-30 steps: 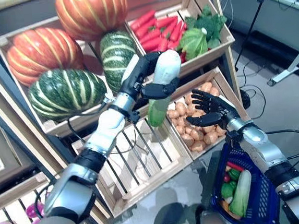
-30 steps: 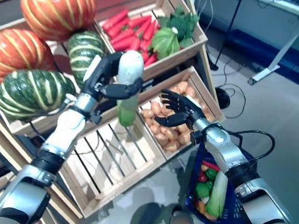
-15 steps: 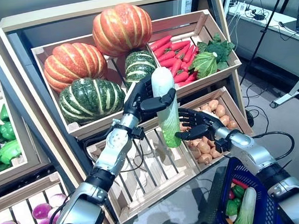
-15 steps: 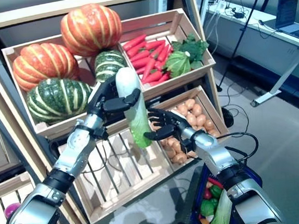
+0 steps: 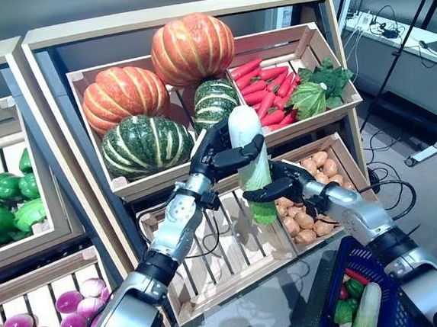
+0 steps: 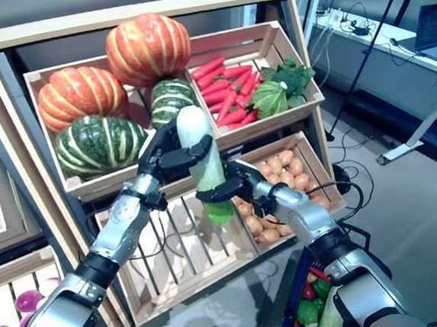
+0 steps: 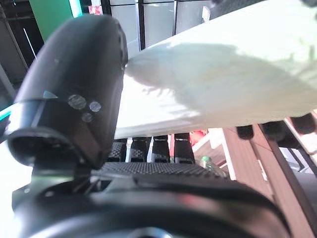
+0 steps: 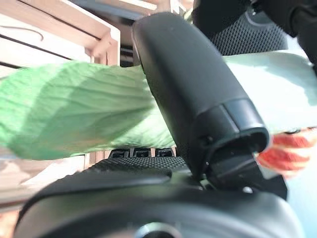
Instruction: Put vegetables into the basket
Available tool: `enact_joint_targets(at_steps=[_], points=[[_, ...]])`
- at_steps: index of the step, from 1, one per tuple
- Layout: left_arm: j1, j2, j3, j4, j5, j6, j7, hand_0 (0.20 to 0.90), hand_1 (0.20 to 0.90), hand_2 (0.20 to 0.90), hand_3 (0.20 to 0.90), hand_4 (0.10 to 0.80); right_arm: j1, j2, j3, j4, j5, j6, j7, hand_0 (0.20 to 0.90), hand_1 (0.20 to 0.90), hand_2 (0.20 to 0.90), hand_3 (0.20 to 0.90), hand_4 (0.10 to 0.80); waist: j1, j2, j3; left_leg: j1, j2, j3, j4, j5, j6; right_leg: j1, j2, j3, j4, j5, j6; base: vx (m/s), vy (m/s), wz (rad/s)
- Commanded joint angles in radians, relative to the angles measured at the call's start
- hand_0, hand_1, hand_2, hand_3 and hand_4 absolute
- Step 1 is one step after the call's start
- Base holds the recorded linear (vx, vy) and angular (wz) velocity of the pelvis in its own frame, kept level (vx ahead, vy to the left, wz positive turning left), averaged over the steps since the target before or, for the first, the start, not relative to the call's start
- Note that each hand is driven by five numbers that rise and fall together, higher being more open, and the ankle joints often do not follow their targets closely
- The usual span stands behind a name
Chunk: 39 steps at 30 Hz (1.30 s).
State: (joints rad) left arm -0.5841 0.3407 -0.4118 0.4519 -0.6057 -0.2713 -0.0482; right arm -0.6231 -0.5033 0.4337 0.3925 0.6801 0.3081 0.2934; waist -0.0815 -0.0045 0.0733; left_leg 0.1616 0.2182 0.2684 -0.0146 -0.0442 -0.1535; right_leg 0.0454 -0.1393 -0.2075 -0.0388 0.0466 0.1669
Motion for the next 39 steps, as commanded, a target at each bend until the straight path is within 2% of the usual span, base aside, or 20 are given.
enact_joint_targets(at_steps=[1,6,10,11,12,15,22,23,24,25,29,33,36,39], points=[[-0.099,-0.016,0.008,-0.015,-0.09,-0.085,-0.041,0.3,0.3,0.3,0.3,0.4,-0.21,0.047,0.01,0.046,0.099,-0.036,0.064,0.9,0.9,0.9,0.9,0.8,0.013,-0.036,-0.089,-0.072,-0.122,-0.043,-0.05,0.053,0.081,0.026,0.042,0.026,0.041,-0.061,-0.054,0.023,-0.006,0.08],[-0.116,-0.052,-0.02,-0.029,-0.122,-0.084,-0.055,0.3,0.3,0.3,0.3,0.4,-0.267,0.073,0.034,0.177,0.17,0.017,0.077,0.9,0.9,0.9,0.9,0.8,0.027,-0.036,-0.092,-0.067,-0.123,-0.053,-0.05,0.05,0.081,0.035,0.043,0.026,0.034,-0.06,-0.057,0.015,-0.005,0.04],[-0.125,-0.077,-0.04,-0.048,-0.145,-0.082,-0.067,0.3,0.3,0.3,0.3,0.4,-0.299,0.095,0.022,0.302,0.199,0.022,0.1,0.9,0.9,0.9,0.9,0.8,0.041,-0.035,-0.098,-0.063,-0.121,-0.06,-0.053,0.051,0.079,0.047,0.044,0.019,0.019,-0.054,-0.056,0.022,-0.016,0.06],[-0.126,-0.082,-0.045,-0.055,-0.148,-0.077,-0.066,0.3,0.3,0.3,0.3,0.4,-0.305,0.103,0.018,0.324,0.222,0.025,0.095,0.408,0.408,0.408,0.408,0.472,0.044,-0.034,-0.1,-0.062,-0.121,-0.062,-0.055,0.051,0.078,0.05,0.044,0.018,0.015,-0.052,-0.056,0.02,-0.007,0.1],[-0.125,-0.082,-0.047,-0.059,-0.149,-0.076,-0.065,0.3,0.3,0.3,0.3,0.4,-0.306,0.105,0.015,0.328,0.241,0.027,0.09,0.3,0.3,0.3,0.3,0.4,0.044,-0.034,-0.101,-0.062,-0.12,-0.062,-0.055,0.051,0.077,0.051,0.044,0.019,0.013,-0.051,-0.056,0.016,-0.005,0.14],[-0.118,-0.083,-0.056,-0.086,-0.156,-0.059,-0.068,0.3,0.3,0.3,0.3,0.4,-0.306,0.115,-0.013,0.356,0.288,0.042,0.08,0.3,0.3,0.3,0.3,0.4,0.049,-0.03,-0.101,-0.062,-0.118,-0.065,-0.054,0.051,0.076,0.052,0.044,0.02,0.012,-0.051,-0.057,0.009,0.0,0.14],[-0.107,-0.062,-0.068,-0.093,-0.141,-0.026,-0.069,0.3,0.3,0.3,0.3,0.4,-0.284,0.107,-0.048,0.378,0.265,-0.012,0.019,0.3,0.3,0.3,0.3,0.4,0.045,-0.023,-0.101,-0.064,-0.118,-0.069,-0.056,0.049,0.076,0.048,0.043,0.027,0.01,-0.049,-0.056,-0.004,0.003,0.05],[-0.105,-0.058,-0.068,-0.094,-0.141,-0.016,-0.068,0.352,0.352,0.352,0.352,0.435,-0.279,0.103,-0.051,0.376,0.261,-0.014,0.015,0.3,0.3,0.3,0.3,0.4,0.044,-0.022,-0.101,-0.064,-0.118,-0.069,-0.056,0.049,0.076,0.047,0.043,0.028,0.009,-0.049,-0.055,0.0,0.0,0.0],[-0.103,-0.055,-0.068,-0.094,-0.141,-0.012,-0.068,0.465,0.465,0.465,0.465,0.51,-0.276,0.1,-0.052,0.375,0.258,-0.015,0.015,0.3,0.3,0.3,0.3,0.4,0.043,-0.022,-0.101,-0.063,-0.118,-0.068,-0.056,0.049,0.076,0.047,0.043,0.028,0.009,-0.048,-0.055,0.0,0.0,0.0],[-0.092,-0.043,-0.064,-0.087,-0.132,0.005,-0.095,0.9,0.9,0.9,0.9,0.8,-0.26,0.085,-0.06,0.374,0.254,-0.024,0.01,0.3,0.3,0.3,0.3,0.4,0.04,-0.02,-0.1,-0.062,-0.117,-0.066,-0.058,0.049,0.076,0.048,0.042,0.031,0.006,-0.046,-0.054,0.0,0.0,0.0],[-0.067,-0.008,-0.058,-0.091,-0.112,0.03,-0.11,0.9,0.9,0.9,0.9,0.8,-0.224,0.053,-0.075,0.362,0.229,-0.033,-0.008,0.3,0.3,0.3,0.3,0.4,0.034,-0.018,-0.1,-0.061,-0.116,-0.061,-0.059,0.05,0.075,0.048,0.041,0.038,0.0,-0.041,-0.051,0.0,0.0,0.0],[-0.028,0.053,-0.03,-0.081,-0.089,0.048,-0.118,0.9,0.9,0.9,0.9,0.8,-0.162,-0.006,-0.106,0.351,0.21,-0.056,-0.028,0.3,0.3,0.3,0.3,0.4,0.026,-0.015,-0.095,-0.06,-0.112,-0.05,-0.06,0.052,0.074,0.045,0.04,0.043,-0.002,-0.037,-0.047,-0.009,0.001,-0.02],[-0.006,0.084,-0.013,-0.065,-0.056,0.046,-0.119,0.9,0.9,0.9,0.9,0.8,-0.123,-0.038,-0.138,0.351,0.205,-0.074,-0.034,0.3,0.3,0.3,0.3,0.4,0.023,-0.015,-0.09,-0.062,-0.11,-0.047,-0.059,0.054,0.074,0.041,0.041,0.047,0.001,-0.037,-0.046,-0.022,-0.001,-0.01],[0.02,0.147,0.017,-0.014,-0.002,0.032,-0.146,0.9,0.9,0.9,0.9,0.8,-0.058,-0.095,-0.193,0.34,0.207,-0.097,-0.058,0.3,0.3,0.3,0.3,0.4,0.014,-0.013,-0.083,-0.063,-0.106,-0.038,-0.058,0.055,0.074,0.036,0.04,0.05,0.005,-0.036,-0.043,-0.026,-0.002,-0.01]])
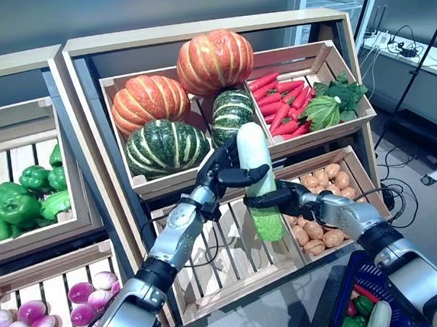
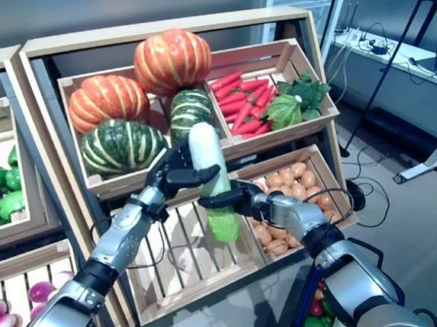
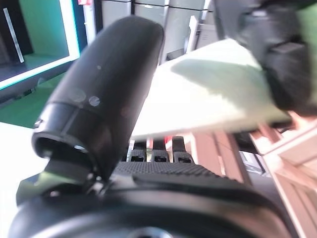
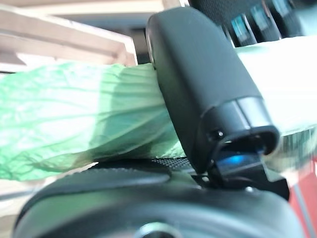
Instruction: Put vegetables into the basket
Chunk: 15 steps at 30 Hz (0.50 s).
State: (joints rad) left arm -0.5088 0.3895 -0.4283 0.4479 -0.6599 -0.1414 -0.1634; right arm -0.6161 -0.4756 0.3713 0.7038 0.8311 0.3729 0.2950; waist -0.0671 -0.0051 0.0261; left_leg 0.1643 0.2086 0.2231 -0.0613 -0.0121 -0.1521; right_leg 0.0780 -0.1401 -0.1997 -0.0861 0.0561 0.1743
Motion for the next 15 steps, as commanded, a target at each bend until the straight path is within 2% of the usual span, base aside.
enact_joint_targets(at_steps=[1,5,15], points=[[-0.052,0.11,0.039,0.003,0.065,-0.1,-0.043,0.9,0.9,0.9,0.9,0.8,-0.054,-0.133,-0.144,0.034,0.057,-0.17,-0.06,0.3,0.3,0.3,0.3,0.4,-0.001,-0.013,-0.035,-0.065,-0.096,0.009,-0.011,0.023,0.072,0.003,0.041,0.042,0.052,-0.045,-0.05,-0.014,-0.002,-0.03],[-0.041,0.176,0.059,0.043,0.106,-0.092,-0.071,0.9,0.9,0.9,0.9,0.8,0.006,-0.19,-0.213,0.028,0.05,-0.211,-0.101,0.3,0.3,0.3,0.3,0.4,-0.014,-0.01,-0.031,-0.065,-0.093,0.018,-0.011,0.025,0.069,0.002,0.043,0.052,0.05,-0.04,-0.047,-0.014,-0.001,-0.07],[-0.03,0.263,0.098,0.112,0.152,-0.081,-0.106,0.9,0.9,0.9,0.9,0.8,0.103,-0.342,-0.386,0.123,-0.028,-0.265,-0.166,0.3,0.3,0.3,0.3,0.4,-0.041,-0.007,-0.022,-0.066,-0.088,0.042,-0.013,0.028,0.064,-0.008,0.047,0.073,0.051,-0.032,-0.036,-0.006,-0.004,-0.07]])
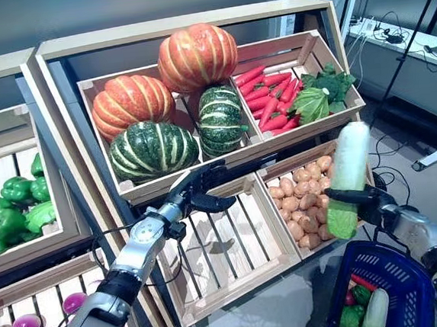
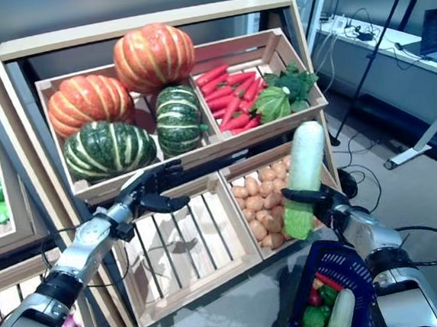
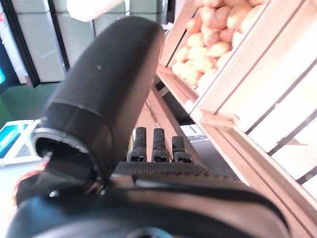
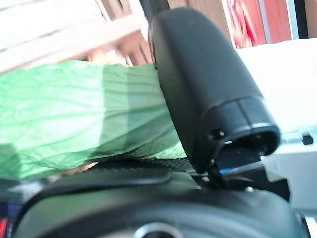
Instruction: Put vegetables into the basket
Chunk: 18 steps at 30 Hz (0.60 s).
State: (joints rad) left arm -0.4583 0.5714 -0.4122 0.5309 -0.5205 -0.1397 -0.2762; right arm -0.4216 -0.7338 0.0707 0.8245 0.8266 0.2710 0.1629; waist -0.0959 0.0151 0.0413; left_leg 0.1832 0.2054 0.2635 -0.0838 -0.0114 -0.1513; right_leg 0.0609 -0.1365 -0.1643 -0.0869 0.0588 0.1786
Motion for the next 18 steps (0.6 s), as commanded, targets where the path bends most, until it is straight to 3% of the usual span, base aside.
enact_joint_targets(at_steps=[1,4,6,7,11,14,15,18], points=[[-0.082,0.085,0.085,0.037,0.015,-0.089,0.012,0.9,0.9,0.9,0.9,0.8,-0.088,-0.092,-0.092,0.013,-0.027,-0.159,-0.029,0.3,0.3,0.3,0.3,0.4,-0.013,-0.027,-0.037,-0.084,-0.084,0.003,0.01,0.028,0.062,0.009,0.044,0.037,0.052,-0.035,-0.04,-0.007,-0.022,-0.07],[-0.092,0.098,0.116,0.077,0.06,-0.143,0.105,0.9,0.9,0.9,0.9,0.8,-0.057,-0.114,-0.121,0.062,-0.028,-0.12,-0.002,0.3,0.3,0.3,0.3,0.4,-0.018,-0.029,-0.037,-0.083,-0.085,0.01,0.015,0.026,0.063,0.006,0.045,0.041,0.06,-0.039,-0.04,0.013,-0.032,-0.15],[-0.09,0.095,0.138,0.09,0.149,-0.189,0.193,0.9,0.9,0.9,0.9,0.8,-0.035,-0.104,-0.133,0.085,-0.039,-0.111,0.007,0.3,0.3,0.3,0.3,0.4,-0.021,-0.031,-0.034,-0.085,-0.084,0.02,0.03,0.02,0.066,0.001,0.046,0.043,0.074,-0.048,-0.042,0.009,-0.05,-0.09],[-0.088,0.094,0.15,0.091,0.275,-0.205,0.29,0.9,0.9,0.9,0.9,0.8,-0.01,-0.091,-0.143,0.096,-0.041,-0.108,0.001,0.3,0.3,0.3,0.3,0.4,-0.02,-0.034,-0.028,-0.1,-0.082,0.023,0.063,0.009,0.068,-0.011,0.046,0.045,0.098,-0.059,-0.048,-0.028,-0.078,-0.01],[-0.108,0.108,0.145,0.101,0.411,-0.192,0.469,0.9,0.9,0.9,0.9,0.8,0.052,-0.041,-0.177,0.147,-0.008,-0.124,-0.012,0.3,0.3,0.3,0.3,0.4,-0.006,-0.053,0.025,-0.197,-0.064,0.005,0.24,-0.056,0.083,-0.096,0.039,0.033,0.242,-0.113,-0.072,-0.111,-0.132,-0.02],[-0.133,0.102,0.133,0.084,0.473,-0.187,0.522,0.9,0.9,0.9,0.9,0.8,0.062,-0.004,-0.182,0.185,0.018,-0.145,-0.044,0.3,0.3,0.3,0.3,0.4,0.012,-0.07,0.082,-0.281,-0.048,-0.004,0.381,-0.109,0.089,-0.163,0.02,-0.002,0.346,-0.142,-0.083,-0.221,-0.202,0.02],[-0.15,0.109,0.123,0.069,0.458,-0.187,0.536,0.9,0.9,0.9,0.9,0.8,0.048,0.01,-0.174,0.202,0.044,-0.149,-0.083,0.3,0.3,0.3,0.3,0.4,0.017,-0.076,0.124,-0.354,-0.031,-0.002,0.49,-0.141,0.094,-0.225,-0.003,-0.025,0.44,-0.163,-0.098,-0.214,-0.143,0.07],[-0.176,0.105,0.106,0.06,0.436,-0.171,0.547,0.9,0.9,0.9,0.9,0.8,0.013,0.018,-0.17,0.253,0.078,-0.15,-0.107,0.3,0.3,0.3,0.3,0.4,0.021,-0.072,0.169,-0.442,-0.003,-0.015,0.612,-0.184,0.091,-0.292,-0.027,-0.043,0.549,-0.202,-0.117,-0.189,-0.077,0.2]])
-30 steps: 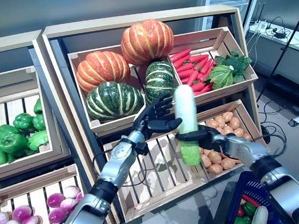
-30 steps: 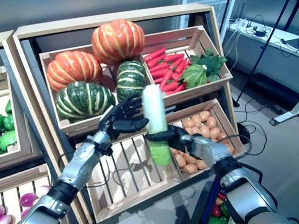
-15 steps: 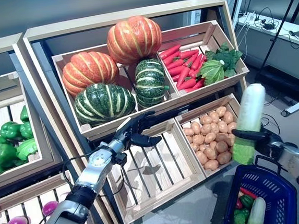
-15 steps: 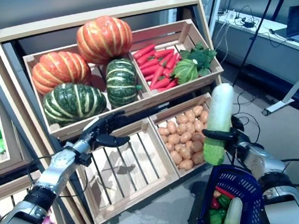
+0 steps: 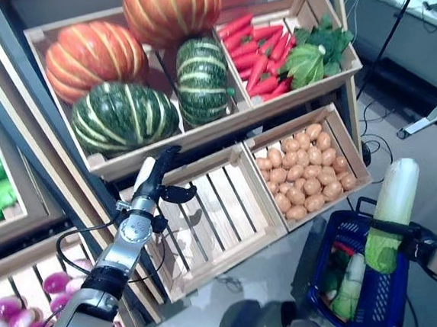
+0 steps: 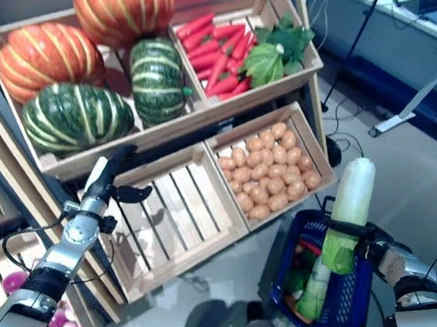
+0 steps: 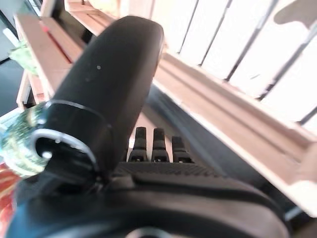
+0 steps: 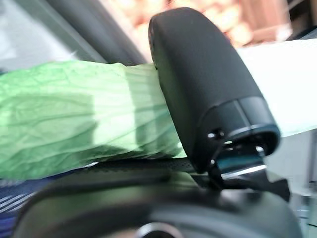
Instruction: Put vegetables into the basket
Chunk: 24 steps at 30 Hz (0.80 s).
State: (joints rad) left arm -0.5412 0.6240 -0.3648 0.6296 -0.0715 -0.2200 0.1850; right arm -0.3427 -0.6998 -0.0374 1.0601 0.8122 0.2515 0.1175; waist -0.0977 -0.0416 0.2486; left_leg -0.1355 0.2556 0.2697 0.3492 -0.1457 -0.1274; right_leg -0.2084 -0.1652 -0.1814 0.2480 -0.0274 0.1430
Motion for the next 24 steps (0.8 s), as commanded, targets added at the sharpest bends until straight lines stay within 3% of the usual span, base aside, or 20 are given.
enact_joint_targets(at_steps=[1,9,13,15,16,18,24], points=[[-0.1,0.048,0.05,-0.045,-0.027,-0.082,0.084,0.9,0.9,0.9,0.9,0.8,-0.082,-0.018,-0.057,0.036,0.103,-0.134,-0.071,0.3,0.3,0.3,0.3,0.4,0.025,-0.012,-0.023,-0.154,-0.048,-0.029,0.217,-0.061,0.065,-0.047,-0.008,-0.027,0.252,-0.127,-0.089,-0.22,-0.03,0.18],[-0.187,0.034,-0.001,-0.1,-0.096,-0.06,0.093,0.9,0.9,0.9,0.9,0.8,-0.224,-0.061,-0.043,0.149,0.138,-0.11,-0.122,0.3,0.3,0.3,0.3,0.4,0.026,0.007,0.066,-0.366,-0.035,-0.071,0.506,-0.175,0.09,-0.254,-0.078,-0.019,0.538,-0.212,-0.119,-0.152,0.007,0.08],[-0.22,0.044,-0.02,-0.134,-0.138,-0.041,0.085,0.9,0.9,0.9,0.9,0.8,-0.255,-0.097,-0.043,0.192,0.134,-0.091,-0.152,0.3,0.3,0.3,0.3,0.4,0.023,0.017,0.094,-0.439,-0.04,-0.087,0.603,-0.215,0.095,-0.337,-0.106,0.004,0.642,-0.243,-0.115,-0.088,0.003,-0.02],[-0.234,0.054,-0.023,-0.157,-0.172,-0.043,0.07,0.9,0.9,0.9,0.9,0.8,-0.273,-0.123,-0.058,0.224,0.139,-0.079,-0.183,0.3,0.3,0.3,0.3,0.4,0.02,0.03,0.115,-0.487,-0.039,-0.099,0.698,-0.275,0.086,-0.391,-0.123,0.022,0.727,-0.287,-0.102,-0.09,-0.008,0.02],[-0.24,0.056,-0.025,-0.161,-0.182,-0.045,0.069,0.9,0.9,0.9,0.9,0.8,-0.28,-0.129,-0.062,0.229,0.139,-0.074,-0.19,0.3,0.3,0.3,0.3,0.4,0.017,0.033,0.119,-0.51,-0.035,-0.091,0.704,-0.254,0.095,-0.414,-0.129,0.016,0.729,-0.265,-0.112,-0.109,0.002,0.02],[-0.255,0.062,-0.03,-0.183,-0.209,-0.035,0.067,0.9,0.9,0.9,0.9,0.8,-0.295,-0.142,-0.068,0.239,0.133,-0.058,-0.226,0.3,0.3,0.3,0.3,0.4,0.011,0.042,0.126,-0.541,-0.032,-0.103,0.769,-0.301,0.083,-0.449,-0.133,0.032,0.792,-0.306,-0.101,-0.043,0.006,0.0],[-0.27,0.078,-0.016,-0.253,-0.278,-0.027,0.038,0.9,0.9,0.9,0.9,0.8,-0.292,-0.182,-0.097,0.277,0.125,-0.036,-0.227,0.3,0.3,0.3,0.3,0.4,-0.005,0.063,0.143,-0.633,-0.032,-0.128,0.9,-0.355,0.078,-0.544,-0.144,0.056,0.908,-0.345,-0.095,-0.043,0.012,0.01]])
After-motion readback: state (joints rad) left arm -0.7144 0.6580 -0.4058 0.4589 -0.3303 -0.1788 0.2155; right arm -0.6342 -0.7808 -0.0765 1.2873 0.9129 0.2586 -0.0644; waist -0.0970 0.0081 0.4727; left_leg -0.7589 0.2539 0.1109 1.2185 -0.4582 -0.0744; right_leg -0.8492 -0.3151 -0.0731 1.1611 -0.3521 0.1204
